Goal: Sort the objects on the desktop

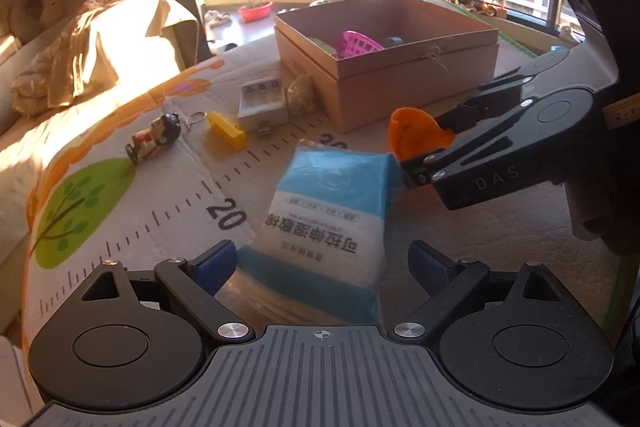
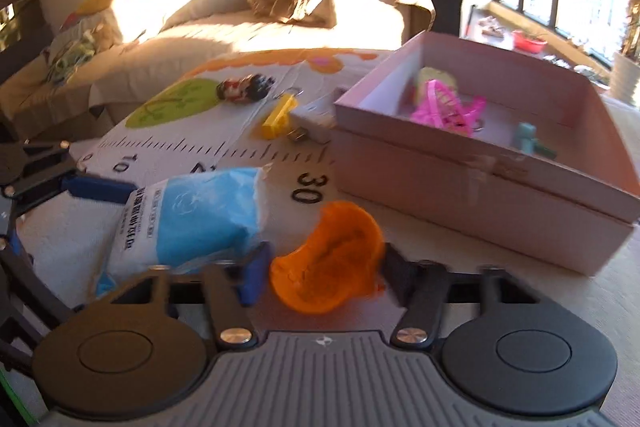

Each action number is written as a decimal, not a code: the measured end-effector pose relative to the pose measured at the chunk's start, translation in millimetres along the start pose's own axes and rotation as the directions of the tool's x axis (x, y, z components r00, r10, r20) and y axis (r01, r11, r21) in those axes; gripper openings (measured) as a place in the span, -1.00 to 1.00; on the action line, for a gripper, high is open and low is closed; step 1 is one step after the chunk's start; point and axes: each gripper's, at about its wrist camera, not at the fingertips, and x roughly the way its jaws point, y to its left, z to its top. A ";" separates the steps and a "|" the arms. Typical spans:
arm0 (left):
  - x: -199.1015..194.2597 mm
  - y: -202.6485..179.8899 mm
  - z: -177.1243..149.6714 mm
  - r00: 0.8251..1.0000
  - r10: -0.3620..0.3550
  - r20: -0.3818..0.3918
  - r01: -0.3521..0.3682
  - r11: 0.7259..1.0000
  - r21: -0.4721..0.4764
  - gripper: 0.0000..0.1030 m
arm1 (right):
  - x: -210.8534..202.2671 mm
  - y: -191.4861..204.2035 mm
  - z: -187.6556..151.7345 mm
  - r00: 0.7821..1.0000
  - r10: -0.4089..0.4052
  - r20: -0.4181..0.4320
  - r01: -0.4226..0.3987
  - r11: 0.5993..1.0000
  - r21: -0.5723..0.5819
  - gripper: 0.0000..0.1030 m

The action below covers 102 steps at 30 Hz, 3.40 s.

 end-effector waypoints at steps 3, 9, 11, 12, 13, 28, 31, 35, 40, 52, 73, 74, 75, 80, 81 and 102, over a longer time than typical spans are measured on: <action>5.1 3.7 2.6 1.000 0.010 -0.005 -0.010 1.000 -0.009 0.87 | -7.2 1.4 -4.1 1.000 -0.008 0.006 0.008 1.000 -0.004 0.07; 8.6 2.0 6.4 1.000 -0.003 -0.004 0.003 1.000 -0.020 0.51 | -45.2 -9.5 -16.5 0.999 -0.035 0.013 0.035 0.999 -0.004 0.07; 5.6 -2.7 8.0 1.000 -0.012 0.004 0.012 1.000 -0.001 0.25 | -61.8 -15.4 -19.4 0.999 -0.046 0.027 0.046 0.999 0.002 0.07; 3.9 -6.1 9.9 1.000 -0.013 0.008 0.013 1.000 0.014 0.24 | -70.7 -19.2 -20.0 0.998 -0.047 0.039 0.047 0.999 0.015 0.07; 1.9 -9.5 12.7 1.000 -0.018 0.013 0.017 0.999 0.031 0.19 | -80.0 -24.0 -20.1 0.997 -0.047 0.055 0.045 0.998 0.033 0.07; 43.8 -52.3 164.9 0.942 -0.072 0.328 0.031 0.991 0.130 0.21 | -138.6 -99.4 4.8 0.938 -0.189 0.290 0.134 0.971 0.200 0.07; 78.1 -52.1 177.2 0.953 -0.093 0.288 0.070 0.993 0.090 0.50 | -127.7 -112.1 18.3 0.933 -0.210 0.293 0.153 0.967 0.206 0.07; 68.1 -36.7 157.1 0.957 -0.114 0.267 0.111 0.993 0.028 0.88 | -105.2 -127.5 39.7 0.938 -0.222 0.265 0.170 0.964 0.206 0.07; 38.3 -22.5 105.7 0.970 -0.048 0.239 0.055 0.998 -0.019 0.95 | -59.5 -144.5 77.0 0.959 -0.195 0.207 0.156 0.969 0.192 0.07; 41.3 35.1 23.7 0.998 0.046 0.040 -0.037 0.979 -0.200 0.98 | 24.3 -126.9 134.9 0.957 -0.283 0.058 0.274 0.953 0.133 0.31; 17.8 57.7 -24.6 0.996 0.058 0.062 -0.040 0.962 -0.269 1.00 | 186.4 10.1 188.6 0.916 -0.300 -0.267 0.283 0.954 -0.102 -0.58; 17.6 58.6 -25.6 0.996 0.057 0.066 -0.036 0.961 -0.275 1.00 | 186.7 9.2 187.1 0.914 -0.295 -0.278 0.279 0.955 -0.096 -0.61; 17.5 58.8 -25.7 0.996 0.056 0.068 -0.035 0.960 -0.278 1.00 | 184.8 9.6 185.7 0.914 -0.287 -0.286 0.273 0.958 -0.088 -0.62; 17.2 57.0 -25.4 0.996 0.063 0.063 -0.044 0.962 -0.269 1.00 | 164.0 22.4 170.0 0.924 -0.209 -0.320 0.197 0.978 -0.069 -0.59; 16.9 56.9 -25.6 0.996 0.063 0.064 -0.044 0.962 -0.268 1.00 | 158.4 26.5 164.6 0.927 -0.193 -0.323 0.179 0.981 -0.071 -0.58; 11.3 51.0 -34.2 0.997 0.049 0.052 -0.036 0.974 -0.222 1.00 | 74.6 44.0 122.8 0.972 0.042 -0.229 -0.028 0.997 0.065 -0.18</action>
